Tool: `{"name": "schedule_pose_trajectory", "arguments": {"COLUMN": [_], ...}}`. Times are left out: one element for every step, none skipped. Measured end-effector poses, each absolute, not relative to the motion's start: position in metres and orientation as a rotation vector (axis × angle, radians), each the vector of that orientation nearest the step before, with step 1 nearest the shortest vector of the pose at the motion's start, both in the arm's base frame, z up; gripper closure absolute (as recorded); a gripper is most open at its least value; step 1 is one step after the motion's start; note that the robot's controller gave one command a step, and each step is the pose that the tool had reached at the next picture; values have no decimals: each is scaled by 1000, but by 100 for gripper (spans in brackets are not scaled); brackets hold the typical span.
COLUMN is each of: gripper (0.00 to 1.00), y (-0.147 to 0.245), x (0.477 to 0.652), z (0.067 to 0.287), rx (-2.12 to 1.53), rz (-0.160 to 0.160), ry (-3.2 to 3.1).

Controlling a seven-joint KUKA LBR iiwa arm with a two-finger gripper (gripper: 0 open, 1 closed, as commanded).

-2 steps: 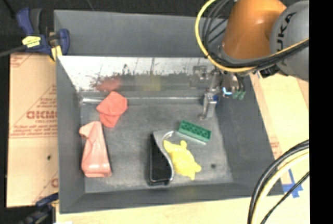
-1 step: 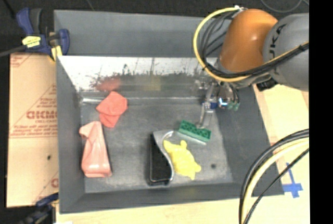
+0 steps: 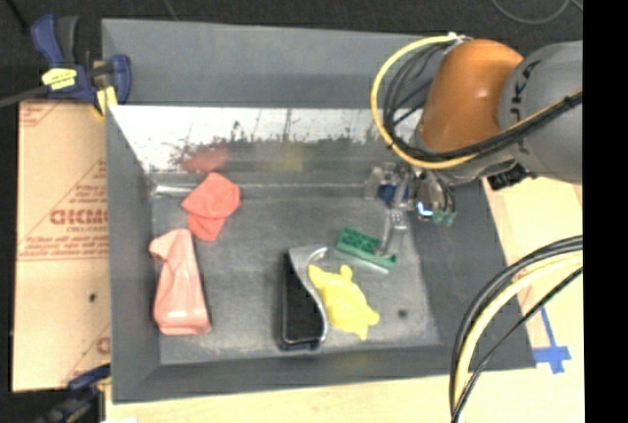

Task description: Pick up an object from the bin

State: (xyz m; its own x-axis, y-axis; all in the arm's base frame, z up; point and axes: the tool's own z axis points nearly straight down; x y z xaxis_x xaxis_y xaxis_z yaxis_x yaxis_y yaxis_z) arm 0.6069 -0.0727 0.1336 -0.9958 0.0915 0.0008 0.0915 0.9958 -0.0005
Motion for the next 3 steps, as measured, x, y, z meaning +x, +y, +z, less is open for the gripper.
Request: {"name": "schedule_pose_trajectory", "arguments": {"gripper": [0, 0, 100], "y": [-80, -87, -88], "x": [606, 610, 606], "z": [143, 88, 72], "rx": [-273, -297, -622], "rz": [-2, 1, -10], "ry": [-3141, -3139, -3101]}}
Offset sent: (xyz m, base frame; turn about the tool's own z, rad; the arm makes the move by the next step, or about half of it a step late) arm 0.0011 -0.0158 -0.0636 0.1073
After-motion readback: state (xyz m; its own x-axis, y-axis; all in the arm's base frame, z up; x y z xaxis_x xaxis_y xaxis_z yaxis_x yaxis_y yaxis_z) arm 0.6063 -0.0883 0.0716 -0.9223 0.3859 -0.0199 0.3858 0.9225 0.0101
